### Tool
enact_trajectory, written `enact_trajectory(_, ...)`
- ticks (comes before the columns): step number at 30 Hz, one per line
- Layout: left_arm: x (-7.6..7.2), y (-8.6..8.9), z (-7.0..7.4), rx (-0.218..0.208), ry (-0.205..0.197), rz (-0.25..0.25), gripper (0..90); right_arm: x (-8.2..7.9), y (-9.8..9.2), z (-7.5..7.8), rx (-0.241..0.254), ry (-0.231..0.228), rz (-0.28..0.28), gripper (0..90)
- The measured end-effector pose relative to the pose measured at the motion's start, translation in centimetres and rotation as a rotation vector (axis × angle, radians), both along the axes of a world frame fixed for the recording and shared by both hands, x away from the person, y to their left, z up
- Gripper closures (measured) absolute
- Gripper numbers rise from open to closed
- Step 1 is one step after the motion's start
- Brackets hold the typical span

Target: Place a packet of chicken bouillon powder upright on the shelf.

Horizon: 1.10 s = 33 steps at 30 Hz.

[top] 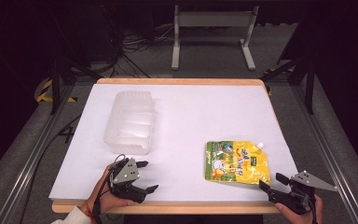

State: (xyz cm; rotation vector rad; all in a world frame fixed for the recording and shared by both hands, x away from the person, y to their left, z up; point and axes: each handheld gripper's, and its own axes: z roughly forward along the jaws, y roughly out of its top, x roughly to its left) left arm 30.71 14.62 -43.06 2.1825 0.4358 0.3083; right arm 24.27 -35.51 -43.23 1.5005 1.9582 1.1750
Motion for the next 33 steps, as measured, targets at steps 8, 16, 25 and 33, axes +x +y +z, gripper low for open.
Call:
enact_trajectory(8, -0.1, 0.2, -0.3, 0.014, -0.002, 0.015, 14.4, 0.5, 0.2, -0.5, -0.001, 0.042, 0.003, 18.6)
enact_trajectory(16, -0.1, 0.0, -0.2, 0.014, -0.005, 0.012, 13.2, 1.5, 0.2, -1.4, 0.128, 0.106, 0.039, 20.2)
enact_trajectory(25, -0.2, -0.2, -0.3, 0.019, -0.003, 0.002, 12.3, 3.2, 2.2, -1.6, 0.238, 0.084, 0.088, 22.6)
enact_trajectory(33, -0.2, -0.7, -0.3, 0.026, -0.005, -0.003, 12.2, 4.4, 2.4, -1.0, 0.331, 0.046, 0.000, 46.8)
